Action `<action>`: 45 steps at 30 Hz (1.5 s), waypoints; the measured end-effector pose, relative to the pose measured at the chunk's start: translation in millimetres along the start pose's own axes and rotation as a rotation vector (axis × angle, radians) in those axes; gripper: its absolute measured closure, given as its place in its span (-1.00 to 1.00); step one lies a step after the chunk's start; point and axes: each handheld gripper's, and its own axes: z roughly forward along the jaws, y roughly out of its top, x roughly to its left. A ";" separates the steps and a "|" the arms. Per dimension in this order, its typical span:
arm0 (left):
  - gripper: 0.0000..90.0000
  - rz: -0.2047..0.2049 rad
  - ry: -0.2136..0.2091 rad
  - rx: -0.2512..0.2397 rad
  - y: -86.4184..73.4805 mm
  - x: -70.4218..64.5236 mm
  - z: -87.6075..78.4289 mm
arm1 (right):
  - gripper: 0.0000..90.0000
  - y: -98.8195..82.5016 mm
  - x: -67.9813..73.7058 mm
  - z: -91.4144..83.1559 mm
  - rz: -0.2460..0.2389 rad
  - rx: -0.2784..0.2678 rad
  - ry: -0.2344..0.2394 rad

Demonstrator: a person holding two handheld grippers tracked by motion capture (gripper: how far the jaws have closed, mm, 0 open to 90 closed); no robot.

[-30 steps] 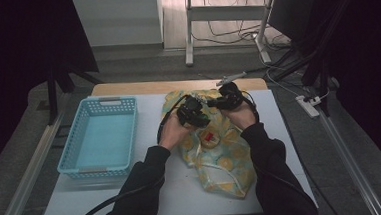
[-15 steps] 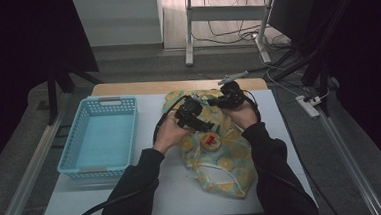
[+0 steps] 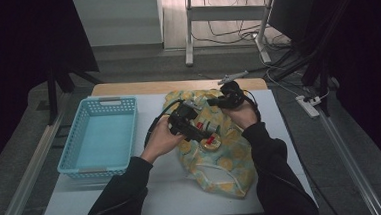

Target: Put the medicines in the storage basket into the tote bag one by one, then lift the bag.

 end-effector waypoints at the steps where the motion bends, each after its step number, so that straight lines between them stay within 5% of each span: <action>1: -0.96 0.001 -0.002 -0.007 -1.7 -1.0 -2.3 | 1.00 -0.1 0.0 -0.3 -0.001 0.000 0.000; 10: -1.00 -0.006 0.025 -0.021 -22.2 -3.9 -18.5 | 1.00 -3.5 0.6 -2.3 0.000 -0.001 0.004; 22: -0.99 -0.035 -0.026 -0.055 -42.3 -14.1 -26.6 | 1.00 -4.2 4.9 -5.3 -0.008 -0.008 0.014; 33: -1.00 -0.019 -0.062 -0.047 -54.7 -24.1 -23.4 | 1.00 -4.7 7.3 -7.3 -0.011 -0.010 0.016; 41: -1.00 -0.013 -0.046 -0.042 -59.6 -32.0 -14.3 | 1.00 -4.7 8.1 -7.8 -0.012 -0.012 0.018; 45: -0.99 -0.011 -0.027 -0.001 -62.3 -37.5 -6.9 | 1.00 -4.1 10.1 -7.4 -0.015 -0.012 0.020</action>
